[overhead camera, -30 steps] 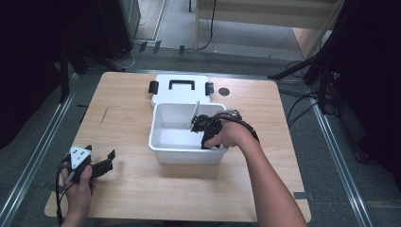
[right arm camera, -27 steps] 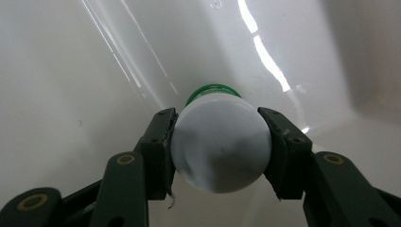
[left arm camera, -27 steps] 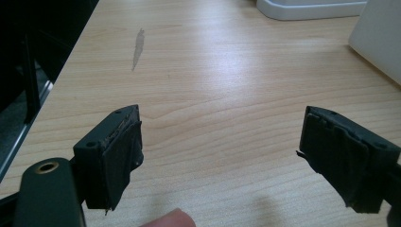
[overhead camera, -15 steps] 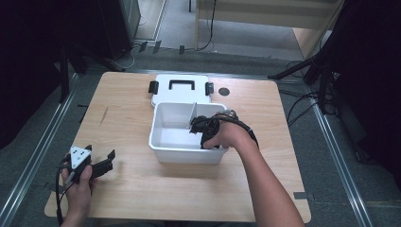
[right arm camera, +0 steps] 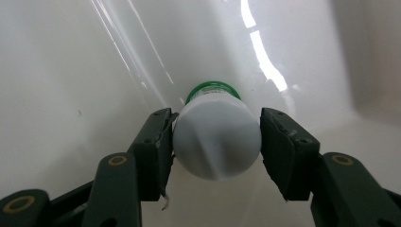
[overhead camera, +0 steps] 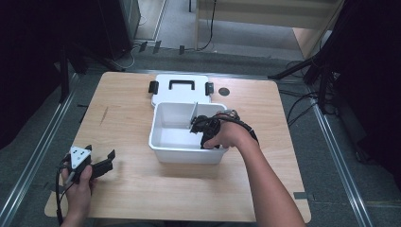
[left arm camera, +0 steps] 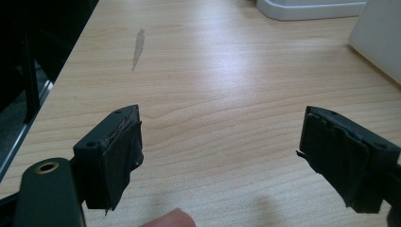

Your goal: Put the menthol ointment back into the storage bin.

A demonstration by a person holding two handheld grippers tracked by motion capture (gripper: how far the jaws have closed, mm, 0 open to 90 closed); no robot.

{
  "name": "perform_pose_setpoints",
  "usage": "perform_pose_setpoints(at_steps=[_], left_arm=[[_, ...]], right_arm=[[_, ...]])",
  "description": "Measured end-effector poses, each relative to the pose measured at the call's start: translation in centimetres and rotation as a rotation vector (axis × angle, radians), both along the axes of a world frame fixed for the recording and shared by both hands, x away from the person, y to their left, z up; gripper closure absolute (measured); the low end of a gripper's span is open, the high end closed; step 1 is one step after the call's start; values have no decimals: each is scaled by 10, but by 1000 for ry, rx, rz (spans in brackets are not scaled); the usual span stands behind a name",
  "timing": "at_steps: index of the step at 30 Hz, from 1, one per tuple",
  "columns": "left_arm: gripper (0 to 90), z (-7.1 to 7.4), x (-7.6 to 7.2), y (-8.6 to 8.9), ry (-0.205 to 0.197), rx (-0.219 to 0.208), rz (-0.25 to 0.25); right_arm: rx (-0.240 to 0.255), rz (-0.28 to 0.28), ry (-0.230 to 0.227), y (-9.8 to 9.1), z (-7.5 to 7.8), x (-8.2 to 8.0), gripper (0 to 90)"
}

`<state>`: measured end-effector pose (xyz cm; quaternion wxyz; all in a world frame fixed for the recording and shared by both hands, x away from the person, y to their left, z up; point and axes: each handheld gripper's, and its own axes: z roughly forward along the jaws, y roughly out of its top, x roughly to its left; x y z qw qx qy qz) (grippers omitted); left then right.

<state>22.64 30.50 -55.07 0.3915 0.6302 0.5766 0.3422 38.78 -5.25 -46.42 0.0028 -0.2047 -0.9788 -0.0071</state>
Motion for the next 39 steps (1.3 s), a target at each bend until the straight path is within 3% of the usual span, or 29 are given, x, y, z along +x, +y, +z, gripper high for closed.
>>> perform_pose_setpoints(at_steps=[11,17,22,29,31,39], left_arm=[[147,0,0,0,2,-2,-2],[148,0,0,0,-1,2,4],[148,0,0,0,1,1,1],[148,0,0,0,3,-2,-2],[148,0,0,1,4,-3,-2],[148,0,0,0,5,0,1]], right_arm=[[61,-6,-22,-4,20,-2,424],[80,17,-41,-8,40,-4,403],[118,2,-73,-17,69,-6,367],[165,-29,-110,-34,97,-10,344],[198,-50,-128,-45,110,-12,343],[214,-94,-172,-80,127,-19,333]])
